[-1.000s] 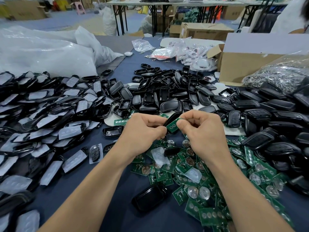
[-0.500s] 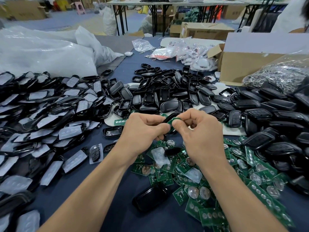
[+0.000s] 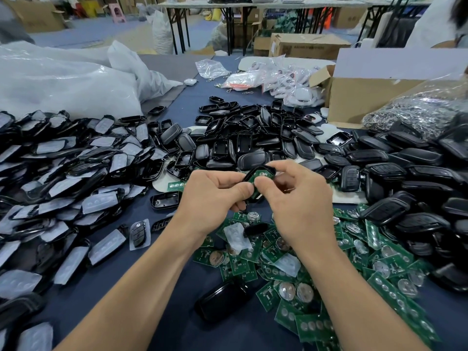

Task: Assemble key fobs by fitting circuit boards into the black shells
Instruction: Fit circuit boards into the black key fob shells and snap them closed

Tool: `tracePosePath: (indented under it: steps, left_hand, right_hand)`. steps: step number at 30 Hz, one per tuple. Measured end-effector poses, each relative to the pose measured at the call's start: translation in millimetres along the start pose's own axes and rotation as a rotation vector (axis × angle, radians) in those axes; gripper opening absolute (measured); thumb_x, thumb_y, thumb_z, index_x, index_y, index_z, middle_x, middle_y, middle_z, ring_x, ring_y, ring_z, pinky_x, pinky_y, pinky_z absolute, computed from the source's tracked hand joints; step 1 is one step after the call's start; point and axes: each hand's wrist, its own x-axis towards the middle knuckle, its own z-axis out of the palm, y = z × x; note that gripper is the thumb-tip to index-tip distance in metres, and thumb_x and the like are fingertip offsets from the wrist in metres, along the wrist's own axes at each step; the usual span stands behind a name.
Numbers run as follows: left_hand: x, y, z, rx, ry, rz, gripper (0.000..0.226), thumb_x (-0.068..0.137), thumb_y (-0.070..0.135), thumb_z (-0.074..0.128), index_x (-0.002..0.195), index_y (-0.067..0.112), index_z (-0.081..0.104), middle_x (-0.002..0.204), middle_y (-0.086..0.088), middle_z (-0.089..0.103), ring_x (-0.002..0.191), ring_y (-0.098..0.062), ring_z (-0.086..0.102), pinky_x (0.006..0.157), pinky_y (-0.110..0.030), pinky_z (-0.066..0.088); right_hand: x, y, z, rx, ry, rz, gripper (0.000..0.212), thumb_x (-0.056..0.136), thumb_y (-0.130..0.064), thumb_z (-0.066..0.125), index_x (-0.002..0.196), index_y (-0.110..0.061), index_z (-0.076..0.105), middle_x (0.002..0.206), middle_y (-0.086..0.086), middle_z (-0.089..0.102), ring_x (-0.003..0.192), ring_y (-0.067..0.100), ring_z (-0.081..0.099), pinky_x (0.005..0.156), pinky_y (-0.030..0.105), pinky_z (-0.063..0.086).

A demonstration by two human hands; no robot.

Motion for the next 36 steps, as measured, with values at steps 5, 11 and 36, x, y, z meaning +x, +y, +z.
tracePosePath:
  steps: [5,11,36]
  left_hand:
    - [-5.1,3.2,-2.4,0.010,-0.091,0.058,0.026,0.082,0.005,0.084,0.095,0.027,0.084,0.081,-0.001,0.080,0.066,-0.008,0.072,0.061,-0.020,0.055]
    - [-4.3,4.3,0.0,-0.049,-0.092,0.034,0.031,0.082,0.000,0.083,0.087,0.031,0.085,0.080,-0.009,0.080,0.066,-0.018,0.068,0.061,-0.027,0.056]
    - [-4.2,3.8,1.1,0.017,-0.057,0.031,0.033,0.083,-0.004,0.079,0.095,0.027,0.082,0.072,0.000,0.078,0.055,-0.009,0.063,0.056,-0.020,0.051]
  right_hand:
    - [2.7,4.0,-0.7,0.096,-0.047,0.028,0.013,0.087,-0.030,0.080,0.095,-0.031,0.071,0.062,-0.010,0.069,0.046,0.003,0.050,0.049,0.014,0.037]
    - [5.8,5.4,-2.2,0.139,-0.078,0.015,0.019,0.084,-0.023,0.084,0.088,-0.034,0.069,0.061,-0.005,0.068,0.046,0.002,0.048,0.048,0.013,0.037]
    - [3.2,2.8,-2.1,0.138,-0.122,-0.042,0.026,0.091,-0.019,0.077,0.081,-0.040,0.067,0.066,-0.014,0.073,0.051,0.004,0.060,0.052,0.025,0.052]
